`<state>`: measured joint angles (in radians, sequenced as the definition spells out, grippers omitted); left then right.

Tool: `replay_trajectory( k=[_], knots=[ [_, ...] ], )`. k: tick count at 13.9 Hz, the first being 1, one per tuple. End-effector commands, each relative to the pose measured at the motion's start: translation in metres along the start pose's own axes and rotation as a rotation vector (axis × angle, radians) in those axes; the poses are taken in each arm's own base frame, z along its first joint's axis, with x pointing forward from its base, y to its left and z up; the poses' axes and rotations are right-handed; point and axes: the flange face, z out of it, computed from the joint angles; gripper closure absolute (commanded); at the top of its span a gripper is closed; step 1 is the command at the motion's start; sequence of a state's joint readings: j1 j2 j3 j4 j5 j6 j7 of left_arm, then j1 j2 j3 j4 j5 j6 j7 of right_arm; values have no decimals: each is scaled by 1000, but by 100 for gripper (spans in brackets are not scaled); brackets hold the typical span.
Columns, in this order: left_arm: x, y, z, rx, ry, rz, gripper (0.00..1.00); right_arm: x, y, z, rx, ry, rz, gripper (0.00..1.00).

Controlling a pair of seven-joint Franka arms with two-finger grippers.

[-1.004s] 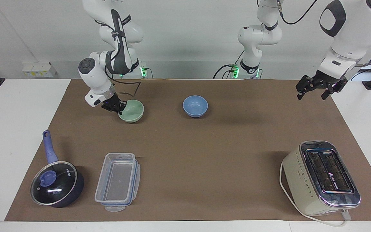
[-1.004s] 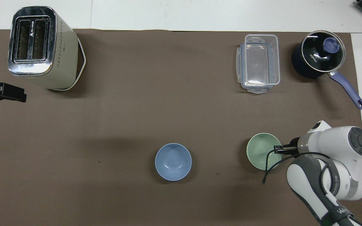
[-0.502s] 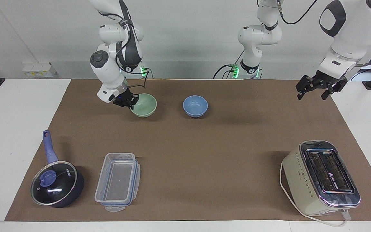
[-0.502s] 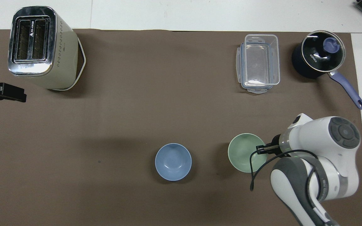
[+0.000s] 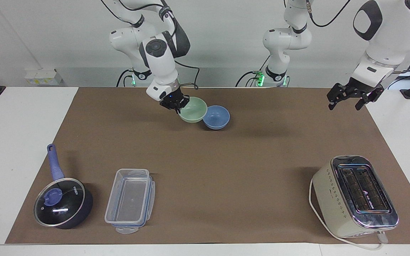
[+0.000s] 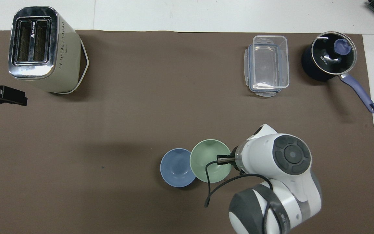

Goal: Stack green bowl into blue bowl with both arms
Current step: 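Carry the green bowl with the right gripper into the blue bowl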

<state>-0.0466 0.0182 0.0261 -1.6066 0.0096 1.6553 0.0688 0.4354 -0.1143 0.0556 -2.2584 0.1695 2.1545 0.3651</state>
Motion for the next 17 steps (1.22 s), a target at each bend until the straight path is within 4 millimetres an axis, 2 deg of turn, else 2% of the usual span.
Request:
replay_trajectory(
  k=[1, 4, 6, 10, 11, 17],
  knots=[
    [3, -3, -3, 13, -10, 8, 0, -2, -26, 13, 70, -44, 31, 100],
    [2, -4, -3, 13, -10, 6, 0, -7, -51, 26, 94, -10, 31, 100],
    [3, -3, -3, 13, -10, 8, 0, -5, -51, 36, 90, -13, 33, 100],
    [3, -3, -3, 13, -10, 8, 0, -6, -53, 45, 85, -19, 45, 100],
    [3, -3, -3, 13, -10, 8, 0, -10, -60, 52, 80, -30, 48, 100],
    [3, -3, -3, 13, -10, 8, 0, -12, -64, 64, 93, -38, 63, 100]
  ],
)
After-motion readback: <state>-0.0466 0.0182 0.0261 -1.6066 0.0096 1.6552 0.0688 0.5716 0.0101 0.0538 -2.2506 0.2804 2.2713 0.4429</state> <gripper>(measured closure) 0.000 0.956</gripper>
